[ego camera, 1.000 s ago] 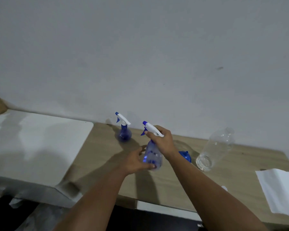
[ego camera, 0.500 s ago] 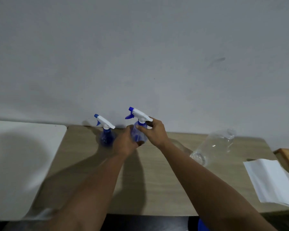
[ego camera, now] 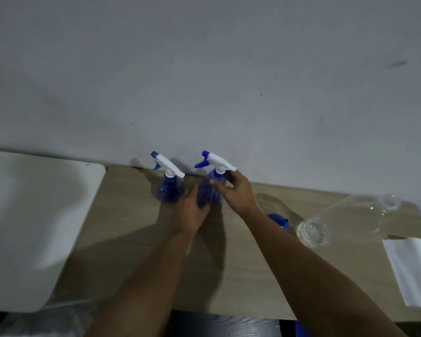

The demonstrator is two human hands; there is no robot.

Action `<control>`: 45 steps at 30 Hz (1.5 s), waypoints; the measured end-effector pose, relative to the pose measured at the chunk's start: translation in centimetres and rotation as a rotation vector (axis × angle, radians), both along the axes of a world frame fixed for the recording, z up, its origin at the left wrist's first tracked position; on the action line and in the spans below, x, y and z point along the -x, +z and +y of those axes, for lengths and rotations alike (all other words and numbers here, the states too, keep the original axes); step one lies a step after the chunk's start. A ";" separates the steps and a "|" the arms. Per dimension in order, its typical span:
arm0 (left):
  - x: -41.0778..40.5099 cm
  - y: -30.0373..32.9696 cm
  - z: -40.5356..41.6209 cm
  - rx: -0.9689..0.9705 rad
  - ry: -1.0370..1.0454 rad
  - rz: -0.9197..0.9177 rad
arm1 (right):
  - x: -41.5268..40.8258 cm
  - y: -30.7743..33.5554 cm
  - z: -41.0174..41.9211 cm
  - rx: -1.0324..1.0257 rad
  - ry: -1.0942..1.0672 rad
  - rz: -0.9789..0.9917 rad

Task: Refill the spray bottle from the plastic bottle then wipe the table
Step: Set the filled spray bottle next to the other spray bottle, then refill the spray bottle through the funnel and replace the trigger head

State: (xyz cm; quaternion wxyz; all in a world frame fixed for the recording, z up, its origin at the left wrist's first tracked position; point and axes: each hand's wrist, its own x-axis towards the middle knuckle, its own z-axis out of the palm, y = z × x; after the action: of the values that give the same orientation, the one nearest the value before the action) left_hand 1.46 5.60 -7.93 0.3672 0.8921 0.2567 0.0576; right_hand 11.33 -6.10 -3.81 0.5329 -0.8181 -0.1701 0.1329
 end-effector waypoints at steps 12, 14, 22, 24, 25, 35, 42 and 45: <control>4.7 -1.3 6.9 -0.217 0.183 0.022 | 8.9 -2.0 1.4 0.085 0.014 0.035; 3.7 -1.4 8.3 -0.178 0.131 0.077 | 8.3 -1.5 4.6 0.109 0.077 0.076; 3.3 -1.7 10.6 -0.253 0.014 -0.043 | 6.2 -1.6 12.8 0.059 0.057 0.093; 4.0 -1.5 10.9 -0.184 -0.040 -0.052 | 6.6 -1.6 12.3 0.058 0.092 0.070; 4.4 -1.4 10.9 -0.133 -0.066 -0.062 | 6.8 -1.4 11.7 0.056 0.108 0.046; 8.8 5.1 3.5 0.287 -0.177 -0.077 | 10.1 3.2 1.4 -0.041 0.150 0.014; 8.0 5.4 -7.4 0.268 -0.229 -0.029 | 11.3 2.9 -10.1 -0.087 -0.047 0.018; 7.1 4.5 -12.3 0.313 -0.298 -0.017 | 11.1 2.4 -15.4 -0.065 -0.086 0.038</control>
State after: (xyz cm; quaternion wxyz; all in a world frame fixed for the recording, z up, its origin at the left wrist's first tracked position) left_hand -5.65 -6.70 -3.46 0.5078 0.8518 0.1246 -0.0306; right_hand 0.21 -21.45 -1.40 0.5677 -0.8043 -0.1286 0.1197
